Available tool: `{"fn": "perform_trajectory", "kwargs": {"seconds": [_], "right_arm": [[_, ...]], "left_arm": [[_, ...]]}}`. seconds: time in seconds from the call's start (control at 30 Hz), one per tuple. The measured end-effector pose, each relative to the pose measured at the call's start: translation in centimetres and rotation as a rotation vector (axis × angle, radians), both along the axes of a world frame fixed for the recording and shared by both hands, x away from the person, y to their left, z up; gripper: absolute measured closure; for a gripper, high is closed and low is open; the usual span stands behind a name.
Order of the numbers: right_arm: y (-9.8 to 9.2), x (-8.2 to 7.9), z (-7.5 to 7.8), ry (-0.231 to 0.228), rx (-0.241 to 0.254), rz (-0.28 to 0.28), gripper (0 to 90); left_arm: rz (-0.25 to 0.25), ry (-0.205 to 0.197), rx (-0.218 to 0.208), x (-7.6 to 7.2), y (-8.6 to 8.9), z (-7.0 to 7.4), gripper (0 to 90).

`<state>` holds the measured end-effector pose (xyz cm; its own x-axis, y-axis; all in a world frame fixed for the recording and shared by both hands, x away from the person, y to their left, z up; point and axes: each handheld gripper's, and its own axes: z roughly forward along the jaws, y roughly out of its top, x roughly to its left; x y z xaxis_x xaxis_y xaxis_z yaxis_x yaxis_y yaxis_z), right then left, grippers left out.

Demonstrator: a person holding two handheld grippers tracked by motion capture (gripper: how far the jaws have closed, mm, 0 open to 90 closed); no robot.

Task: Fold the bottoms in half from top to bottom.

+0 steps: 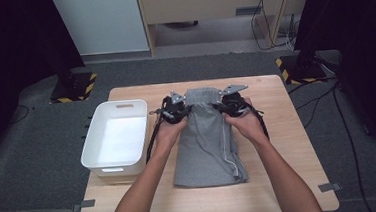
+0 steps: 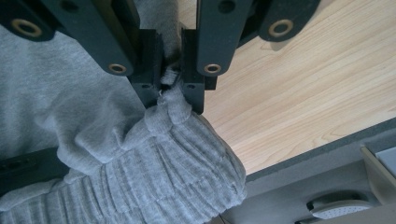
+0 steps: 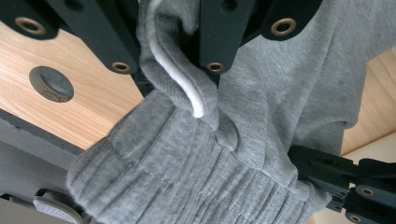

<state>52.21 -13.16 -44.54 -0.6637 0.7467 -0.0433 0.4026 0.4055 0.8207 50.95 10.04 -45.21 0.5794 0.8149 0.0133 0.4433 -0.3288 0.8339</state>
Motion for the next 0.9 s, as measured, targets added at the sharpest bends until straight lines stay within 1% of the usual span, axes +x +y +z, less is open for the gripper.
{"fn": "perform_trajectory", "kwargs": {"seconds": [0.2,0.33,0.37,0.67,0.73,0.9], "right_arm": [[0.0,0.0,0.2,-0.001,-0.005,0.001,82.3],[-0.1,0.1,0.6,-0.009,-0.011,0.001,82.3],[-0.1,0.1,0.8,-0.011,-0.011,0.001,82.3],[0.0,0.9,2.3,-0.028,-0.010,-0.009,82.3],[0.1,1.2,2.6,-0.037,-0.010,-0.011,82.3],[0.5,1.7,3.5,-0.056,-0.008,-0.018,82.3]], "left_arm": [[-0.002,-0.005,0.000,0.0,-0.1,0.2,81.4],[-0.001,-0.011,-0.002,0.1,-0.1,0.6,81.4],[0.001,-0.014,-0.008,0.1,-0.1,0.7,81.4],[0.006,-0.035,-0.011,0.6,-0.2,2.6,81.4],[0.009,-0.040,-0.006,0.8,-0.2,3.0,81.5],[0.026,-0.054,-0.014,1.1,0.2,3.8,81.4]]}}
